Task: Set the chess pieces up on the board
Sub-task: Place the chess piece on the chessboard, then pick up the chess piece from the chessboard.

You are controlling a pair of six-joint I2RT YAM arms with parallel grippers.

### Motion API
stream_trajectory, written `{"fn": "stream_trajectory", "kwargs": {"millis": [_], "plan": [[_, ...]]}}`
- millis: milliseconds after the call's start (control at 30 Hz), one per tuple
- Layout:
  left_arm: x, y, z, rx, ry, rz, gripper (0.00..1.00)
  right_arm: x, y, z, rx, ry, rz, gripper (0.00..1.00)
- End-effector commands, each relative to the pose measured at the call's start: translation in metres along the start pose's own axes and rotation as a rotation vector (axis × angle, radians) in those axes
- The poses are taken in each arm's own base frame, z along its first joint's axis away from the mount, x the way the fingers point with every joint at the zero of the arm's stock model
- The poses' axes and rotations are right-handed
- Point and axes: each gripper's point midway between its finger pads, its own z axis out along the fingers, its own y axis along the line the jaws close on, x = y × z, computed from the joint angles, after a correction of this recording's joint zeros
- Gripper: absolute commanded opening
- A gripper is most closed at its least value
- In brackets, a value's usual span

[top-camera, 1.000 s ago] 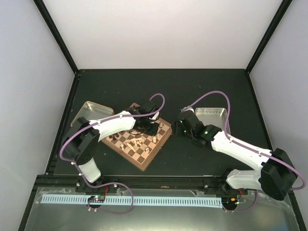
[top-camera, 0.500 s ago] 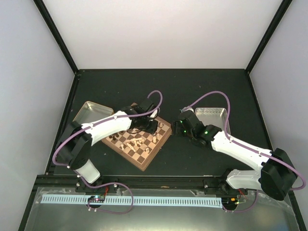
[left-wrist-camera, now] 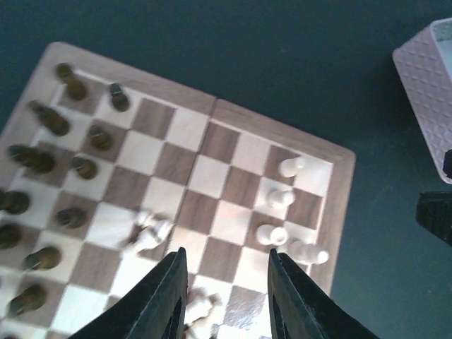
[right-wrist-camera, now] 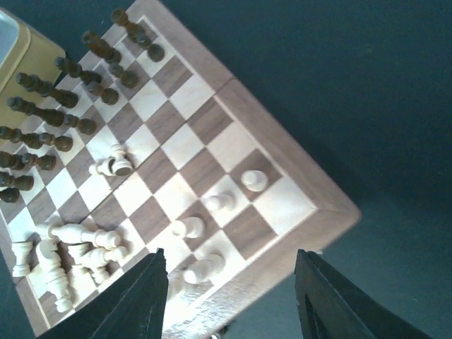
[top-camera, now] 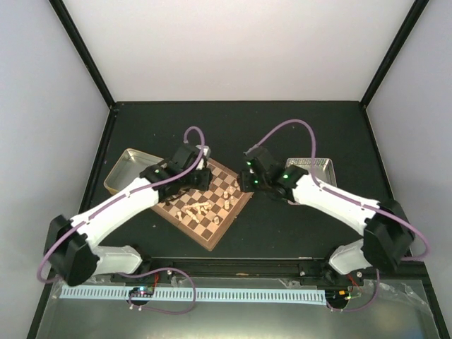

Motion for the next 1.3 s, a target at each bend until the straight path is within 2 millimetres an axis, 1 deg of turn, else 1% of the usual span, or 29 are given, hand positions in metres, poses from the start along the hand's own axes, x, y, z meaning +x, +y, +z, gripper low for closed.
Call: {"fn": "stream_trajectory", "kwargs": {"millis": [0, 100, 167, 300, 400, 467, 633, 800, 967, 1067, 1133, 1167, 1267], "plan": [[-0.006, 0.028, -0.025, -0.047, -0.105, -0.081, 0.33, 0.011, 0.021, 0.012, 0.027, 0.114, -0.106, 0.46], [-0.003, 0.046, -0.041, -0.067, -0.161, -0.121, 0.33, 0.016, 0.030, 0.028, 0.063, 0.175, -0.140, 0.38], [-0.002, 0.056, -0.051, -0.082, -0.207, -0.136, 0.33, 0.018, 0.037, 0.035, 0.077, 0.207, -0.164, 0.35], [0.002, 0.067, -0.067, -0.082, -0.292, -0.144, 0.34, 0.022, 0.048, 0.048, 0.096, 0.267, -0.194, 0.34], [0.006, 0.072, -0.074, -0.084, -0.315, -0.146, 0.35, 0.027, 0.050, 0.059, 0.116, 0.307, -0.201, 0.33], [0.007, 0.074, -0.075, -0.090, -0.311, -0.148, 0.35, 0.029, 0.050, 0.065, 0.130, 0.324, -0.202, 0.33], [0.008, 0.072, -0.072, -0.072, -0.303, -0.145, 0.35, 0.035, 0.052, 0.077, 0.142, 0.360, -0.206, 0.33], [0.008, 0.071, -0.070, -0.065, -0.301, -0.145, 0.35, 0.041, 0.049, 0.088, 0.161, 0.385, -0.210, 0.32], [0.009, 0.071, -0.070, -0.064, -0.301, -0.146, 0.35, 0.042, 0.046, 0.097, 0.183, 0.390, -0.217, 0.30], [0.009, 0.071, -0.069, -0.065, -0.301, -0.148, 0.35, 0.042, 0.048, 0.101, 0.183, 0.392, -0.221, 0.24], [0.008, 0.072, -0.069, -0.066, -0.303, -0.150, 0.35, 0.038, 0.050, 0.103, 0.181, 0.380, -0.222, 0.16], [0.008, 0.072, -0.069, -0.065, -0.303, -0.149, 0.35, 0.036, 0.050, 0.103, 0.183, 0.372, -0.222, 0.13], [0.008, 0.073, -0.069, -0.068, -0.304, -0.151, 0.35, 0.026, 0.052, 0.097, 0.187, 0.333, -0.218, 0.07]]}}
